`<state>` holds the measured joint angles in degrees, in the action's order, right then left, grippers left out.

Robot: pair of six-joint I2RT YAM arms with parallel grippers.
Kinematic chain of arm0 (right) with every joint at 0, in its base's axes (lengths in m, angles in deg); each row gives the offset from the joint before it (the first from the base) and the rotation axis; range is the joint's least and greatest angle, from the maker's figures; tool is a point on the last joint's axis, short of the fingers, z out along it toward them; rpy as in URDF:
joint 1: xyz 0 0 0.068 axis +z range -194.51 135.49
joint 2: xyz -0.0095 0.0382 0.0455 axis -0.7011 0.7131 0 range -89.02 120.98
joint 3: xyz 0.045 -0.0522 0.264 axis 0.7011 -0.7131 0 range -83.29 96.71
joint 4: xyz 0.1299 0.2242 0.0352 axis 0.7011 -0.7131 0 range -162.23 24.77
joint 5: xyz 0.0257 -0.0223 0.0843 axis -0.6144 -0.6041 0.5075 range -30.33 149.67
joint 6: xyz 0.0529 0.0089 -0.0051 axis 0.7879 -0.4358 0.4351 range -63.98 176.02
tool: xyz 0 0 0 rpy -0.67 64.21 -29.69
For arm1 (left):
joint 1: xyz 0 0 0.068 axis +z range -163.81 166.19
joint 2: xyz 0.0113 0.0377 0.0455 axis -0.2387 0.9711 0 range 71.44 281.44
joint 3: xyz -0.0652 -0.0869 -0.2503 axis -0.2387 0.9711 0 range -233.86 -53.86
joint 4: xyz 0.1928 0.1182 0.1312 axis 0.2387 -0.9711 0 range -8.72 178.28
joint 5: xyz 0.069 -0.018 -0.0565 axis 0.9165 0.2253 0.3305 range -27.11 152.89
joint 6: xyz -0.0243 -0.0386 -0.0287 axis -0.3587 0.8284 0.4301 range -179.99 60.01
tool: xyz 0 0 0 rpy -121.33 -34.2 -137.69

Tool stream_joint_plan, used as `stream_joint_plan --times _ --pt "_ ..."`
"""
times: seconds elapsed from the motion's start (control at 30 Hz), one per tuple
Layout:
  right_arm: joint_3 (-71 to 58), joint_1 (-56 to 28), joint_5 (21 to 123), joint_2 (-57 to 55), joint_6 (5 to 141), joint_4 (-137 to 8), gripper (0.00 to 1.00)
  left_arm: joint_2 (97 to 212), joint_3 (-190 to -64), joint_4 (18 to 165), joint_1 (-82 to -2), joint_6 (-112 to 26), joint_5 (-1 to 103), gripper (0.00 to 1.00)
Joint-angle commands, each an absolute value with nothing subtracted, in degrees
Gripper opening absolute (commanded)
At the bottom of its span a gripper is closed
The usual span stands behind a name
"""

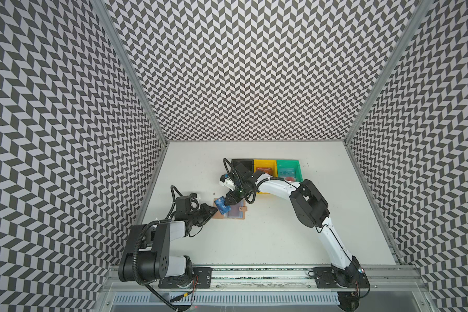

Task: Take the credit cards out of the card holder
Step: Pick up the credit card from the card holder.

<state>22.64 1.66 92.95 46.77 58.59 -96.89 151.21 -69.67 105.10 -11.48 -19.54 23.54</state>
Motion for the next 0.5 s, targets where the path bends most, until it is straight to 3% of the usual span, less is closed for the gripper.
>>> stream_joint_plan --times 0.0,0.47 --pt "21.2 2.1 93.6 47.1 57.9 -97.5 0.25 151.6 -68.8 105.7 -11.3 -19.3 23.6 0.20" --pt "20.4 2.0 97.0 46.8 58.7 -95.4 0.20 153.0 -68.4 106.7 -11.3 -19.3 23.6 0.20"
